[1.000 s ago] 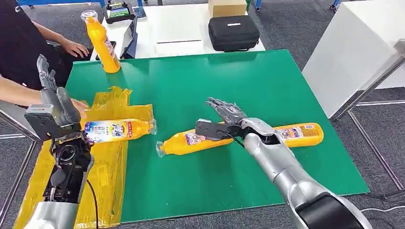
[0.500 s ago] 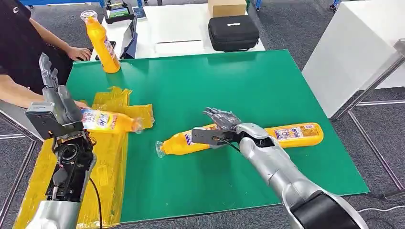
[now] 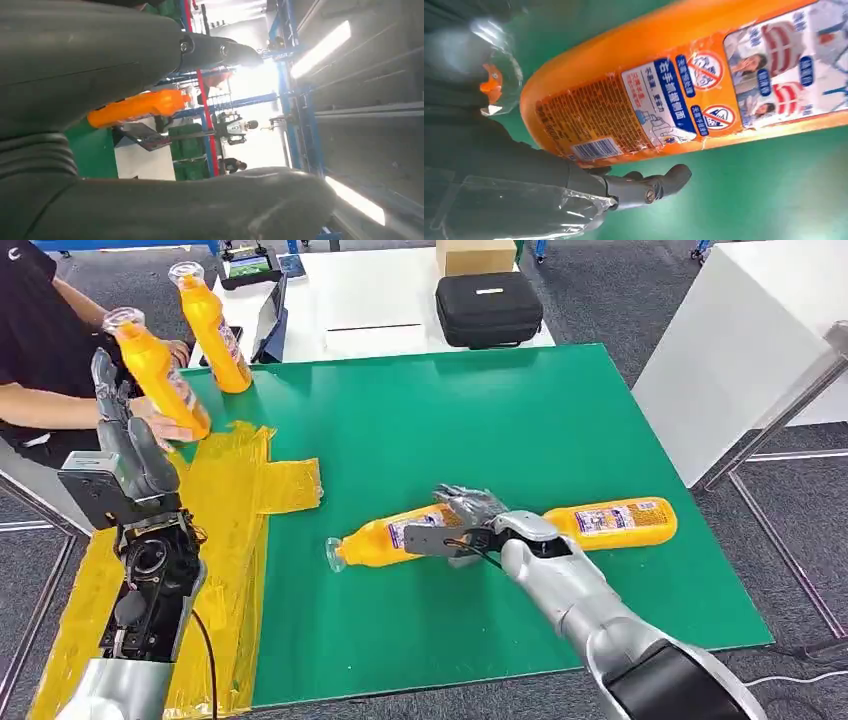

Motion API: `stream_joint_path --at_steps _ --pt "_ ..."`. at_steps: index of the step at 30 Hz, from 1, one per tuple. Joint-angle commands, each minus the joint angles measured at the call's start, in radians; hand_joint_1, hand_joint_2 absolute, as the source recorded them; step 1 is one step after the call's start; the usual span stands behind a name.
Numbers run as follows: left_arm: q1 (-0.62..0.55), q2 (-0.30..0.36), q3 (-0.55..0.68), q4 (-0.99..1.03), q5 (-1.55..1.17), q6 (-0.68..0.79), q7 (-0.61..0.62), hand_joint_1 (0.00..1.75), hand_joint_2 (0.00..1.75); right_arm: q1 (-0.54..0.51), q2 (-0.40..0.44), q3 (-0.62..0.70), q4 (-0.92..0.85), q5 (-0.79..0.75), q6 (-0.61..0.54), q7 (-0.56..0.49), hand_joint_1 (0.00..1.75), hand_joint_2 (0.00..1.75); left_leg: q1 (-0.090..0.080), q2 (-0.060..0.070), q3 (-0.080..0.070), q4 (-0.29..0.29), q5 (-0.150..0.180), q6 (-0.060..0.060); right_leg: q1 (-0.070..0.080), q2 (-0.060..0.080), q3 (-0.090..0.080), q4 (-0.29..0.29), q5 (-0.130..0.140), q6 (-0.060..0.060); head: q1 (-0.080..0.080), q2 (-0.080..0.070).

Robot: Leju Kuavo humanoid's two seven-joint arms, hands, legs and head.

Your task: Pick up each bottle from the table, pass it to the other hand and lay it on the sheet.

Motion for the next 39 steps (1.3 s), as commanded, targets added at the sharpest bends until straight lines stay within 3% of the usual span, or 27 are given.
stream_joint_path --at_steps 1,14,15,16,20,39 --pt "-0.045 -0.008 -0.022 0.053 0.002 -0.001 0.005 0.0 0.0 -0.049 0.007 0.041 0.087 -0.001 0.002 0.002 0.0 1.75 0.0 0.002 0.003 0.001 -0.001 -0.001 0.0 -0.001 0.004 0.001 -0.002 0.0 0.0 0.0" --pt "-0.075 -0.017 -0.07 0.053 0.032 -0.034 0.013 0.0 0.0 -0.026 0.017 0.091 0.201 0.056 0.041 0.106 0.0 1.75 0.0 0.001 0.004 0.001 -0.001 -0.001 0.001 -0.003 0.005 0.0 -0.002 0.0 0.0 0.0" --pt "-0.085 -0.011 -0.087 0.073 0.059 -0.05 0.006 0.0 0.0 -0.005 0.011 0.11 0.213 0.076 0.085 0.127 0.16 1.75 0.0 -0.001 0.004 0.0 -0.001 -0.002 0.001 -0.005 0.006 0.0 -0.002 0.0 0.0 0.0" --pt "-0.092 -0.008 -0.098 0.091 0.068 -0.043 -0.008 0.0 0.0 0.012 0.008 0.109 0.217 0.077 0.076 0.127 1.68 1.75 0.0 -0.001 0.004 -0.001 -0.001 -0.001 0.001 -0.004 0.006 -0.001 -0.002 0.0 0.0 0.0" --pt "-0.112 -0.008 -0.125 0.106 0.102 -0.031 -0.022 0.0 0.0 0.037 0.013 0.118 0.223 0.092 0.069 0.122 1.75 1.75 0.001 -0.002 0.008 -0.002 -0.001 -0.002 0.002 -0.006 0.01 -0.003 -0.002 0.0 0.0 0.0" --pt "-0.089 -0.014 -0.117 0.049 0.12 -0.031 -0.011 0.0 0.0 0.075 0.023 0.156 0.229 0.135 0.101 0.138 1.75 1.75 0.001 0.001 0.019 -0.002 0.0 -0.002 0.002 -0.004 0.018 -0.004 -0.001 -0.001 0.0 0.0"
